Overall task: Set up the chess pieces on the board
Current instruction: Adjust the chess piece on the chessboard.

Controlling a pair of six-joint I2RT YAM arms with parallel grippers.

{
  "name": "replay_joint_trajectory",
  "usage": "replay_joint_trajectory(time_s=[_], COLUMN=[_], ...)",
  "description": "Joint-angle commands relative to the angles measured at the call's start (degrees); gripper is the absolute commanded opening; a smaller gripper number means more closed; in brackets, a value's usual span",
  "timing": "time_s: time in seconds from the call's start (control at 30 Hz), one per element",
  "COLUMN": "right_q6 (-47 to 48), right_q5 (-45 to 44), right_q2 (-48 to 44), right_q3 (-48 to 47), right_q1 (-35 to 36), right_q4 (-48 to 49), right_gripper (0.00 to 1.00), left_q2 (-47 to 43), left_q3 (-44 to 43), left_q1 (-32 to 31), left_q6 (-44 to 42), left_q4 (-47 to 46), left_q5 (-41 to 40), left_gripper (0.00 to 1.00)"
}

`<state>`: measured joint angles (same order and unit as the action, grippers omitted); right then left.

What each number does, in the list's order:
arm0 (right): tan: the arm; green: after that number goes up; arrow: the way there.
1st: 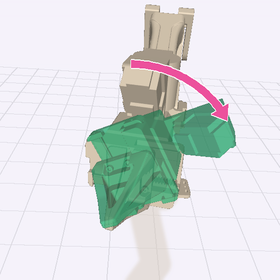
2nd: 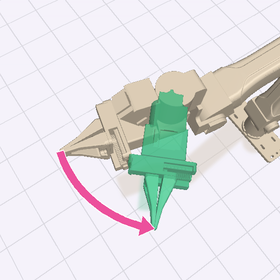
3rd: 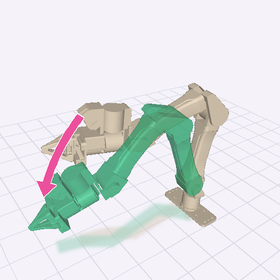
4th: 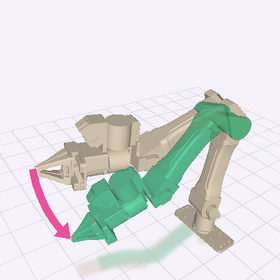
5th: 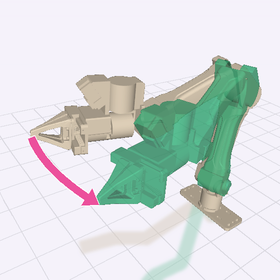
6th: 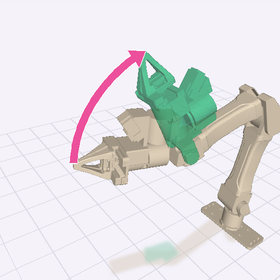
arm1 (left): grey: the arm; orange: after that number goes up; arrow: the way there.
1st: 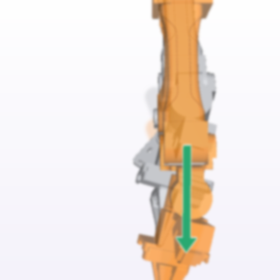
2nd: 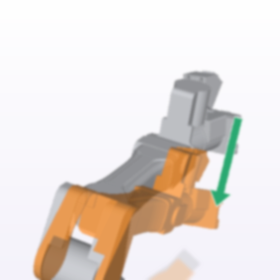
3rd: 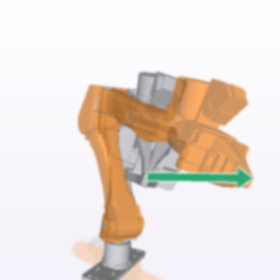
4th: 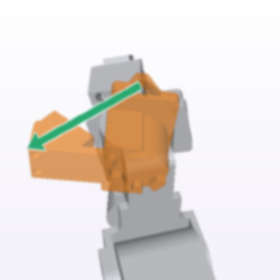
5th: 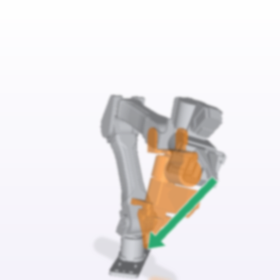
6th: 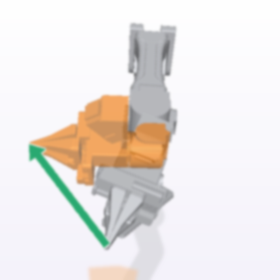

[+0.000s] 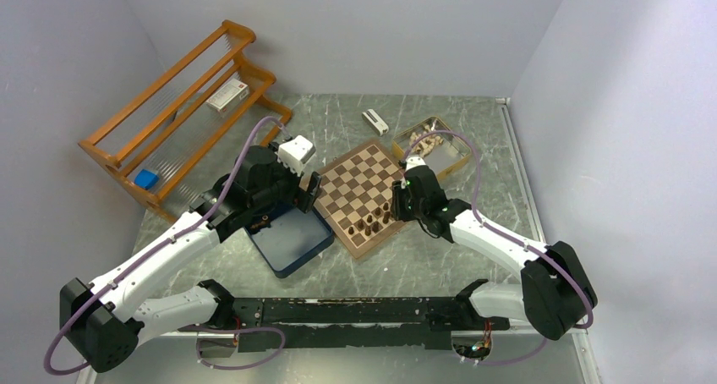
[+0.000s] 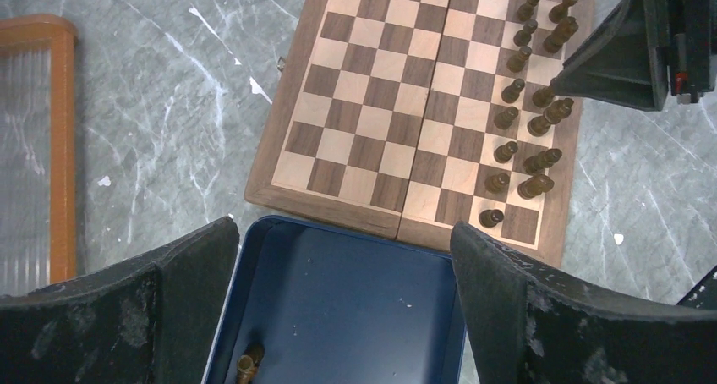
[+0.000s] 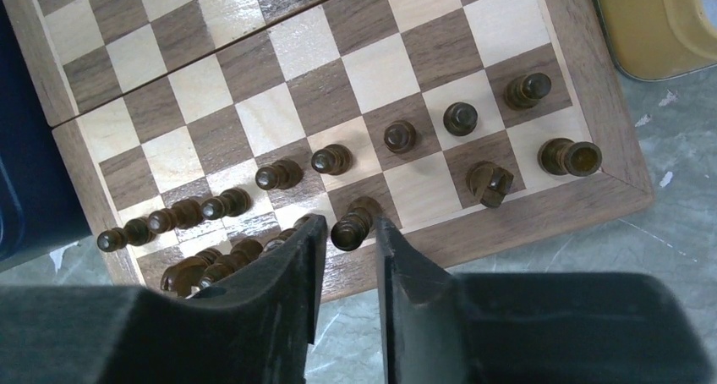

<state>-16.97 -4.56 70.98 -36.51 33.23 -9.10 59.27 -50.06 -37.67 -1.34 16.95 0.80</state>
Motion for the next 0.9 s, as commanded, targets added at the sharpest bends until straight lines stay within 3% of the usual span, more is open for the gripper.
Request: replay_joint_trajectory(time_s=[0.0, 0.23, 0.53, 0.63, 0.87], right_q6=[-0.75, -1.42, 0.55, -0.06, -3.16], right_q5=[-1.44, -4.09, -2.61, 0.92, 6.42], right_q2=[-1.08, -1.38, -6.64, -8.39, -9.37], right_q3=[-1.63, -4.93, -5.63, -5.43, -4.55], right_q1=[0.34, 0.34, 0.34, 0.47, 3.97], right_q4=[-1.3, -2.9, -3.56, -3.94, -3.16], right_gripper=[0.34, 0.38, 0.43, 0.36, 0.3], left_q2=[-0.11, -0.11, 5.27, 6.33, 4.02], left_q3=[0.04, 1.59, -2.59, -2.41, 0.81], left_q1=[-0.11, -0.1, -0.03, -0.03, -0.03], left_q6=[-0.1, 6.43, 13.64, 14.66, 10.4], left_q4=[-1.36, -2.07, 9.03, 10.98, 8.25], left_q5=[-2.82, -5.45, -9.06, -8.01, -12.22], left_gripper=[1.0, 1.0, 1.0, 0.93, 0.88])
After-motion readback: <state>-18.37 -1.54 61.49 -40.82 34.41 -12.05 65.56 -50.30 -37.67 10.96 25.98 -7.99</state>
